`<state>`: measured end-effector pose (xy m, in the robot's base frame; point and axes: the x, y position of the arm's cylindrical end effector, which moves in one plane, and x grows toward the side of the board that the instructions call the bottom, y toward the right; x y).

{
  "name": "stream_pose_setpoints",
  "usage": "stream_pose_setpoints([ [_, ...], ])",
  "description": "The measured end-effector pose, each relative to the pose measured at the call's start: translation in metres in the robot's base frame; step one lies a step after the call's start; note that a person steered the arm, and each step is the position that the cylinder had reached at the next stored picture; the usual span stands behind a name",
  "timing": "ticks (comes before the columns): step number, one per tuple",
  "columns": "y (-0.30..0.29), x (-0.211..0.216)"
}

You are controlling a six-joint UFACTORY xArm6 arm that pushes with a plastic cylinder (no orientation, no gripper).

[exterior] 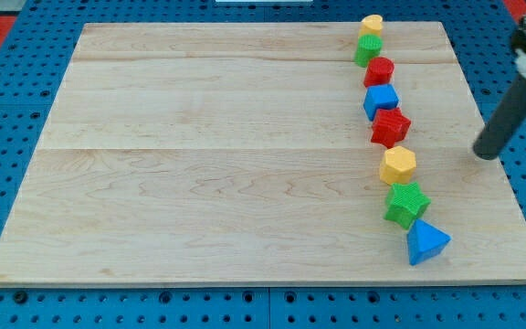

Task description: Push blue cube to center

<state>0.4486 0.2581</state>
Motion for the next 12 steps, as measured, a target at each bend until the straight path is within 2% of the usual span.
stream_pose_setpoints([
  [1, -0.024, -0.033],
  [2, -0.024, -0.059],
  [4, -0.089, -0.093],
  [5, -0.133, -0.093],
  [8, -0.144, -0.093],
  [9, -0.165, -0.093],
  [10, -0.187, -0.082],
  [12, -0.186, -0.071],
])
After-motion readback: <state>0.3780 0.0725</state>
